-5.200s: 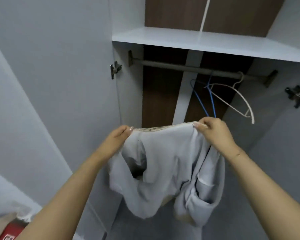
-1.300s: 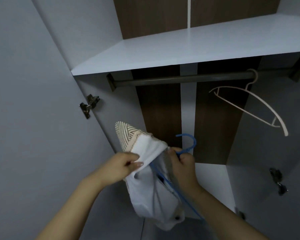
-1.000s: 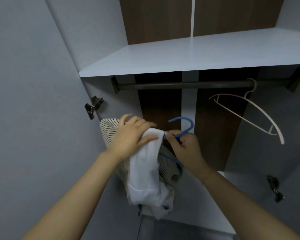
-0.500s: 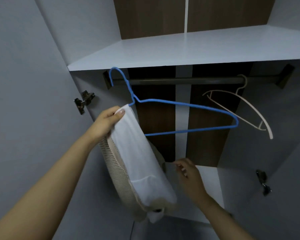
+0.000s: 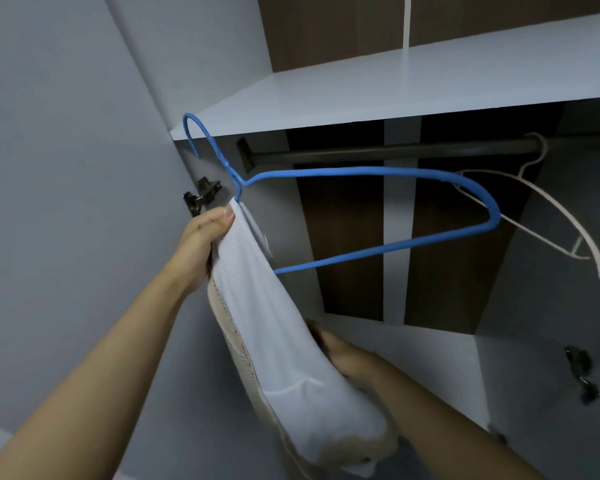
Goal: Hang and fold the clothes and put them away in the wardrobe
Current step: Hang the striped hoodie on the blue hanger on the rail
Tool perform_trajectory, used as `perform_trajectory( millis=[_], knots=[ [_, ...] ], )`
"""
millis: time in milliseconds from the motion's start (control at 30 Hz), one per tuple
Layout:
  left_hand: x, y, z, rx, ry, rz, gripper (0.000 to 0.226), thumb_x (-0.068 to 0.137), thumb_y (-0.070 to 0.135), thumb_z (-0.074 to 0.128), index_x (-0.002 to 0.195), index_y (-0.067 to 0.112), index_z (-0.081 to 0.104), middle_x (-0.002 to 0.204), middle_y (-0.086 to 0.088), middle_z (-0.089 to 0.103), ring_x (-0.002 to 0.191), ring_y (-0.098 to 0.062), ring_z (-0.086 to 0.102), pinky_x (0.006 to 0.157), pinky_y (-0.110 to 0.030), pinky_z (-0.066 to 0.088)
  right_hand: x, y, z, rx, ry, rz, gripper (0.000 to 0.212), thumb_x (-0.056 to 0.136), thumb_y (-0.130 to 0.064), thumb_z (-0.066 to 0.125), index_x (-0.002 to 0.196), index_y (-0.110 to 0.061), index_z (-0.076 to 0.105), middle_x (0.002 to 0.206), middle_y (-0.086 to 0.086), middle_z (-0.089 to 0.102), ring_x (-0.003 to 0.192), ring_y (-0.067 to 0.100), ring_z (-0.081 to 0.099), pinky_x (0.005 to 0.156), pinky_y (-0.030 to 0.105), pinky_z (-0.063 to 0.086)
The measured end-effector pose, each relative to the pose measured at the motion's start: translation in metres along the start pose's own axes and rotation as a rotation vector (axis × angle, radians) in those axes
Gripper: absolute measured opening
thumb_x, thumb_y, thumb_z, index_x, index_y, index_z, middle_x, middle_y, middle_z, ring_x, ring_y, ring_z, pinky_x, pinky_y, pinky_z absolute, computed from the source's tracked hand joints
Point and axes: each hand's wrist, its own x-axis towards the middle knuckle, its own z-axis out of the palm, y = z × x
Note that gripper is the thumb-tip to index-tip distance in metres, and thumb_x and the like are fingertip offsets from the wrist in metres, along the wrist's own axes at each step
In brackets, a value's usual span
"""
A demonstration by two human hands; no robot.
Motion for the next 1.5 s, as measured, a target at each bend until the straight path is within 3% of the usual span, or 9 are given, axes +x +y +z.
perform_trajectory(
  millis=[67,200,467,600,733,900,1100,1367,1500],
  knots=[
    [-0.005,-0.001,-0.002,-0.023,-0.007,-0.016,0.022,0.082,0.041,0.063,0.086,0.023,0.075,0.088,0.0,0.074,0.082,-0.014,0.07,0.071,-0.024,0.056,0.003,0.013,0.016,-0.111,0.042,-0.097,0.044,0.093,-0.046,0.055,0.136,-0.043,0.046,0.125,-0.034,0.044,0.111,-0.013,0.046,0.097,0.013,0.036],
    [-0.015,-0.002,-0.006,0.012,-0.021,-0.044,0.025,0.083,0.038,0.062,0.089,0.014,0.071,0.09,-0.005,0.07,0.083,-0.018,0.068,0.074,-0.028,0.055,0.011,0.02,0.022,-0.058,0.429,-0.027,0.012,0.092,-0.01,0.058,0.084,-0.018,0.056,0.093,0.0,0.052,0.086,0.018,0.054,0.075,0.022,0.038],
    [-0.035,0.001,-0.02,0.195,-0.066,-0.034,0.033,0.088,0.038,0.058,0.075,0.008,0.065,0.076,-0.004,0.062,0.07,-0.013,0.06,0.065,-0.026,0.048,-0.023,0.015,-0.084,-0.142,0.673,-0.097,0.025,0.098,-0.005,0.052,0.121,-0.005,0.061,0.103,0.004,0.065,0.097,0.017,0.06,0.085,0.022,0.044],
    [-0.032,0.011,-0.009,0.224,-0.082,0.028,0.03,0.089,0.039,0.056,0.068,0.02,0.065,0.069,0.004,0.061,0.063,-0.009,0.059,0.059,-0.018,0.047,-0.043,0.03,-0.127,-0.262,0.749,-0.005,0.018,0.098,-0.007,0.053,0.111,-0.001,0.064,0.096,0.014,0.068,0.087,0.02,0.061,0.076,0.023,0.043],
    [-0.025,0.013,-0.001,0.353,-0.141,0.058,0.049,0.088,0.045,0.056,0.073,-0.001,0.055,0.067,-0.008,0.05,0.062,-0.018,0.049,0.059,-0.03,0.036,-0.07,0.025,-0.165,-0.222,0.615,0.114,0.022,0.095,-0.007,0.059,0.087,0.013,0.064,0.084,0.029,0.065,0.076,0.021,0.057,0.073,0.032,0.044],
    [-0.018,0.0,0.014,0.634,-0.233,0.093,0.052,0.087,0.053,0.06,0.058,0.013,0.044,0.057,0.004,0.035,0.054,-0.009,0.035,0.054,-0.029,0.027,-0.107,-0.042,-0.22,-0.167,0.614,0.124,0.026,0.082,-0.016,0.076,0.062,-0.006,0.063,0.054,0.001,0.052,0.051,0.012,0.047,0.045,0.013,0.036],
    [-0.005,-0.011,0.058,0.856,-0.435,0.24,0.042,0.087,0.065,0.052,0.063,0.031,0.056,0.053,0.009,0.047,0.051,-0.007,0.046,0.053,-0.033,0.036,-0.125,-0.12,-0.238,-0.373,0.851,0.164,0.05,0.081,-0.032,0.076,0.05,-0.018,0.039,0.051,0.0,0.038,0.05,0.013,0.038,0.053,0.029,0.029],
    [0.017,0.031,0.096,1.032,-0.002,0.382,0.045,0.09,0.057,0.053,0.068,0.019,0.061,0.06,0.004,0.056,0.065,-0.015,0.053,0.051,-0.027,0.031,-0.143,-0.179,-0.226,-0.153,0.963,0.213,0.027,0.083,-0.021,0.071,0.066,-0.012,0.051,0.068,0.008,0.051,0.063,0.02,0.048,0.06,0.027,0.037],
    [0.023,0.056,0.097,1.109,-0.047,0.459,0.043,0.088,0.054,0.057,0.061,0.021,0.056,0.061,0.005,0.055,0.066,-0.015,0.053,0.051,-0.025,0.028,-0.159,-0.202,-0.231,-0.672,0.96,0.337,0.029,0.085,-0.031,0.066,0.065,-0.015,0.052,0.067,0.0,0.051,0.072,0.021,0.052,0.056,0.028,0.037]
  ],
)
